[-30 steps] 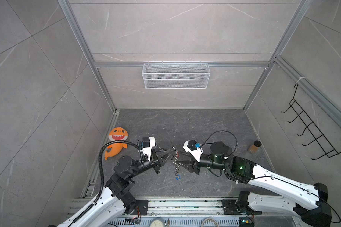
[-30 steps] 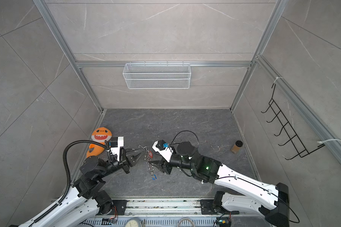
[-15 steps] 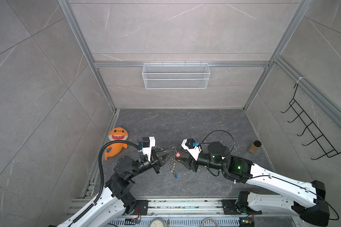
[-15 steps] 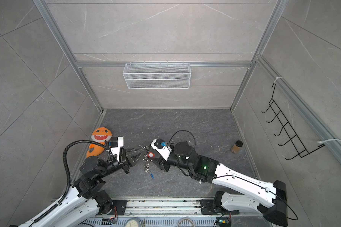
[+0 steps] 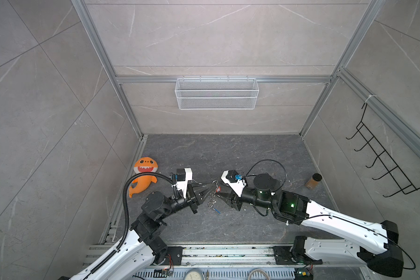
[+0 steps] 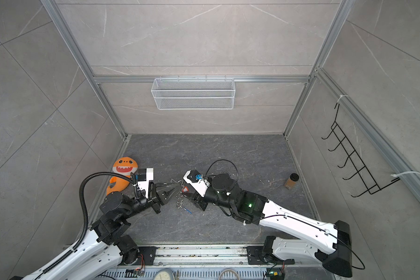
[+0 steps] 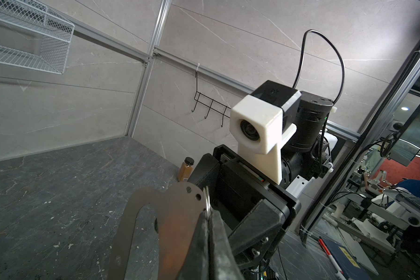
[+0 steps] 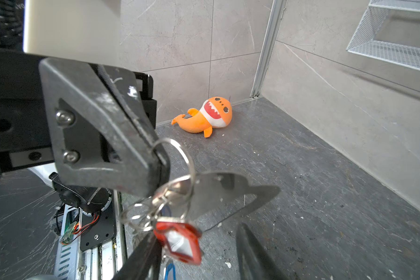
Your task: Remove the keys from the keyring
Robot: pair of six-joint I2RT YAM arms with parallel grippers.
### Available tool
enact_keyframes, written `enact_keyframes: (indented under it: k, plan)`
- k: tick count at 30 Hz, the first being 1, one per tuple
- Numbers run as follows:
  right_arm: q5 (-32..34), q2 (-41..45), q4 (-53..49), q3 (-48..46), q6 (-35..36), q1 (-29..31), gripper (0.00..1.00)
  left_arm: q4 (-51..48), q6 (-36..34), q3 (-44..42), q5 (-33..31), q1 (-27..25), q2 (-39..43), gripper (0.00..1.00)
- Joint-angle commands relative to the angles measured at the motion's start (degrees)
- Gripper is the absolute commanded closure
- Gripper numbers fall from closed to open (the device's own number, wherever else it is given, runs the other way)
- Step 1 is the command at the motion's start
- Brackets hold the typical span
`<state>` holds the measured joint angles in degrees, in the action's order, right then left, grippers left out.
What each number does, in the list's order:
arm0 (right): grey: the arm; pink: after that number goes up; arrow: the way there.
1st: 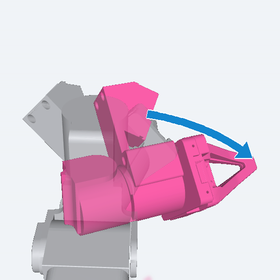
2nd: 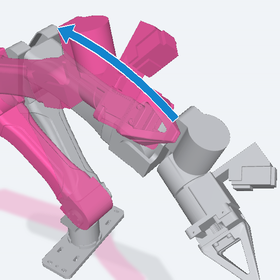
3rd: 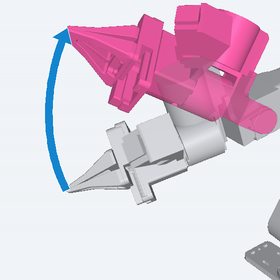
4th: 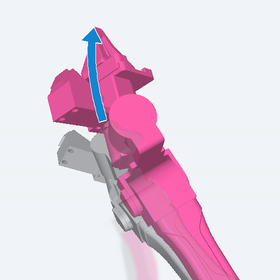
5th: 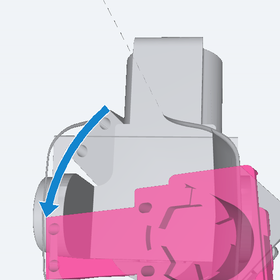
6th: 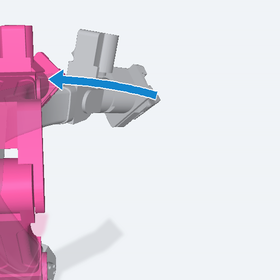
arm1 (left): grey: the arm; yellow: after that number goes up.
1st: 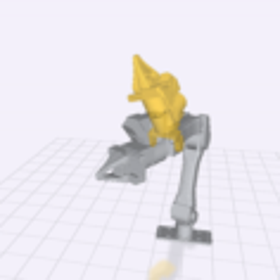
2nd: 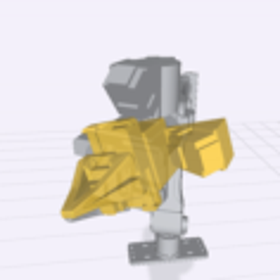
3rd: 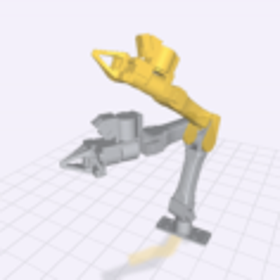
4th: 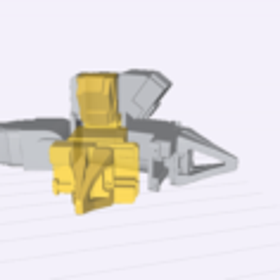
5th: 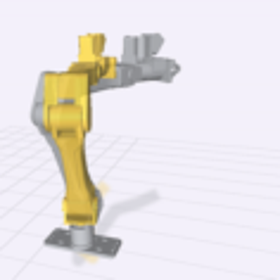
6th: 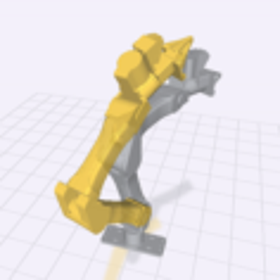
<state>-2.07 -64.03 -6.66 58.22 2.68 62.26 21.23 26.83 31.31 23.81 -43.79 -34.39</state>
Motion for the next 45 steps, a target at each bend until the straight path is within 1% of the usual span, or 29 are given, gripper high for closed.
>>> enact_keyframes:
  k: [1,4,7,8,11,13,20,24,28,45]
  plan:
    - [1.8,1.2,-0.4,1.8,1.0,0.4,0.53,4.6,0.2,1.1,-1.0,-0.4,1.0,1.0]
    - [1.1,1.5,-0.8,1.6,0.9,0.3,0.6,4.5,0.2,1.1,-1.0,-0.3,1.1,1.0]
    - [0.4,1.8,-0.7,1.2,0.8,0.3,0.62,3.9,0.0,1.3,-1.3,-0.3,1.3,1.0]
    - [0.2,1.8,-0.8,1.1,0.7,0.3,0.66,3.9,0.1,1.3,-1.4,-0.3,1.3,1.0]
    - [0.1,2.2,-1.1,1.1,0.8,0.3,0.72,3.5,0.0,1.5,-1.4,-0.4,1.3,1.0]
    - [-0.1,2.6,-1.5,1.1,0.8,0.3,0.73,3.1,-0.1,1.6,-1.6,-0.4,1.6,1.0]
    - [-2.6,2.4,-4.1,2.5,1.4,0.3,0.84,1.8,-0.7,2.0,-1.3,-0.3,1.9,1.0]
    - [-2.4,2.3,-4.7,2.9,1.8,0.3,0.9,1.6,-0.7,2.0,-1.1,-0.4,2.0,1.0]
    - [-2.2,2.2,-4.7,3.2,1.9,0.2,1.0,1.6,-0.8,2.1,-0.9,-0.4,2.0,1.0]
    - [1.0,2.6,-6.1,3.4,2.3,0.2,1.0,0.7,-2.1,1.6,-2.2,-0.5,4.2,1.0]
